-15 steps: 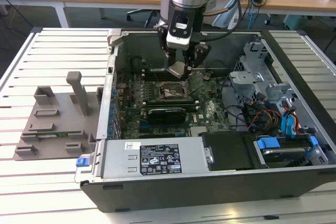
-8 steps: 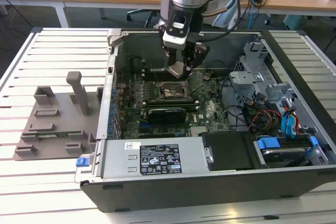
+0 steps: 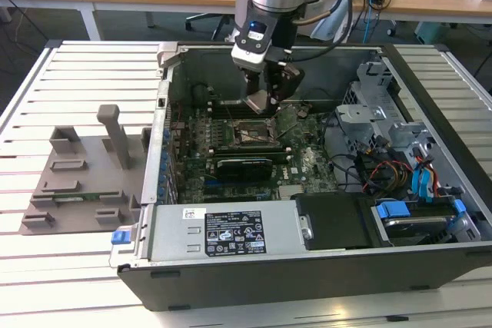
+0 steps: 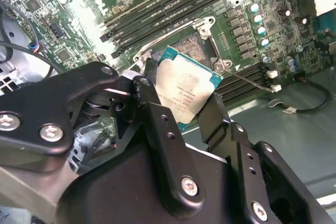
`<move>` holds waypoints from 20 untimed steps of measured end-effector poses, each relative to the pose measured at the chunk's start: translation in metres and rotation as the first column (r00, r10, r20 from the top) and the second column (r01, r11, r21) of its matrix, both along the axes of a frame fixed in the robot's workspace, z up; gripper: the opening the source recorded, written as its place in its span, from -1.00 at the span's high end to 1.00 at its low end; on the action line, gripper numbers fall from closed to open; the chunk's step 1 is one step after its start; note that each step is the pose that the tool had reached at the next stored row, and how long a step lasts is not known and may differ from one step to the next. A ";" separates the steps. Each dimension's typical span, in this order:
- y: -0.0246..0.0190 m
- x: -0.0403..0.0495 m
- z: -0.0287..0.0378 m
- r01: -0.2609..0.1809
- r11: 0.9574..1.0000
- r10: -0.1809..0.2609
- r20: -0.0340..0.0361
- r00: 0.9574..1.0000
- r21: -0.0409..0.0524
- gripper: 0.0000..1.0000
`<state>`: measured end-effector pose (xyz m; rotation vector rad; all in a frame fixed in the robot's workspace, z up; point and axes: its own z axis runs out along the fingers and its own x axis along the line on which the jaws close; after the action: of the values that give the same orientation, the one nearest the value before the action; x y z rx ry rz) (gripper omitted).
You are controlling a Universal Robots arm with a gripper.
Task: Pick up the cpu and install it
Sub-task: 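Place the cpu into insertion slot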
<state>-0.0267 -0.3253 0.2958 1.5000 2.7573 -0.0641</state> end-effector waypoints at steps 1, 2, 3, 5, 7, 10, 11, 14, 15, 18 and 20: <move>0.0000 0.0000 0.0000 0.015 1.000 -0.015 0.000 1.000 0.000 -0.10; 0.0000 0.0000 0.0000 0.026 1.000 -0.026 0.000 1.000 0.000 -0.10; 0.0000 0.0000 0.0000 0.036 0.999 -0.036 0.000 0.999 0.000 -0.10; 0.0000 0.0000 0.0000 0.049 0.999 -0.049 0.000 0.999 0.000 -0.10; 0.0000 0.0000 0.0000 0.066 0.998 -0.066 0.000 0.998 0.000 -0.10; 0.0000 0.0000 0.0000 0.089 0.996 -0.089 0.000 0.996 0.000 -0.10; 0.0000 0.0000 0.0000 0.095 0.995 -0.095 0.000 0.995 0.000 -0.10; 0.0000 0.0000 0.0000 0.128 0.992 -0.128 0.000 0.992 0.000 -0.10; 0.0000 0.0000 0.0000 0.138 0.990 -0.138 0.000 0.990 0.000 -0.10; 0.0000 0.0000 0.0000 0.162 0.987 -0.162 0.000 0.987 0.000 -0.10; 0.0000 0.0000 0.0000 0.175 0.985 -0.175 0.000 0.985 0.000 -0.10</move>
<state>-0.0267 -0.3253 0.2958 1.7385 2.6178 -0.0642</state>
